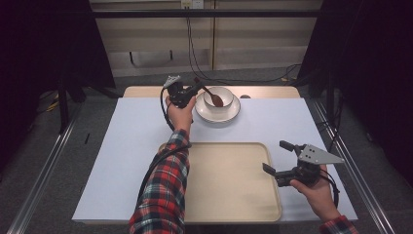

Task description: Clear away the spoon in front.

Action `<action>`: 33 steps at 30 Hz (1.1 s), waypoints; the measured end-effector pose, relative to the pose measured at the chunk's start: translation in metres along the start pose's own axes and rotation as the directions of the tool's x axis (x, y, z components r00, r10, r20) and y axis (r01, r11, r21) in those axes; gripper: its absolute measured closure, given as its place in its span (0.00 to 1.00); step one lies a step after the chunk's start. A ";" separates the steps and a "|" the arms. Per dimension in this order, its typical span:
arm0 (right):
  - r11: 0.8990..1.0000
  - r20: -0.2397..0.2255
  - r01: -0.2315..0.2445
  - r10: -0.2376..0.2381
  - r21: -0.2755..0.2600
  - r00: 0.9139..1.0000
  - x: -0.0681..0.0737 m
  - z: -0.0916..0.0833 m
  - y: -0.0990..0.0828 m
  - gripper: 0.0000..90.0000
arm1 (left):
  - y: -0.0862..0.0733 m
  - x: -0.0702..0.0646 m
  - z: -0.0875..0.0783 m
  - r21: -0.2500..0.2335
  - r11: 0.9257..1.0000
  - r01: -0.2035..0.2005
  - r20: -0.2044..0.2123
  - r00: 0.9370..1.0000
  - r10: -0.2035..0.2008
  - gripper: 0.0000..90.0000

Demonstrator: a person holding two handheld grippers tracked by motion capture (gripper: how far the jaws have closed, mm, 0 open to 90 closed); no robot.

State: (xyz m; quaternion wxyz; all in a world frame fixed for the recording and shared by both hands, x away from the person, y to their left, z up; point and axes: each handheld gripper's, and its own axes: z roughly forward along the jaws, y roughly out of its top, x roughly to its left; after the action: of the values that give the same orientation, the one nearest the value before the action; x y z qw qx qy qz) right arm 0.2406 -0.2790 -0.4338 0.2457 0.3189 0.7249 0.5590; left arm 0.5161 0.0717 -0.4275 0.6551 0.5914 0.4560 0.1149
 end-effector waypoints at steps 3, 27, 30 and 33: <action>1.000 -0.001 -0.008 0.008 0.000 1.000 0.000 -0.001 0.000 0.01 | 0.004 -0.002 -0.001 0.000 1.000 -0.009 0.010 1.000 0.009 0.93; 1.000 -0.001 -0.010 0.010 -0.011 1.000 0.000 0.000 0.001 0.01 | 0.043 -0.019 -0.026 -0.101 0.995 0.012 0.046 0.999 -0.008 0.93; 1.000 -0.007 -0.014 0.013 -0.009 1.000 0.001 0.000 0.001 0.01 | 0.047 -0.018 -0.032 -0.072 0.997 -0.037 0.053 0.998 0.040 0.93; 1.000 -0.008 -0.006 0.006 -0.004 1.000 0.000 0.001 0.000 0.01 | 0.053 -0.019 -0.038 -0.073 0.997 -0.036 0.053 0.998 0.040 0.93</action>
State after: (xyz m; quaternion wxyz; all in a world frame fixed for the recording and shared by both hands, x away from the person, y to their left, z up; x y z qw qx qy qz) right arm 0.2409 -0.2781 -0.4336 0.2419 0.3184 0.7238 0.5624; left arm 0.4978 0.0987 -0.3678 0.6860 0.5788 0.4221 0.1275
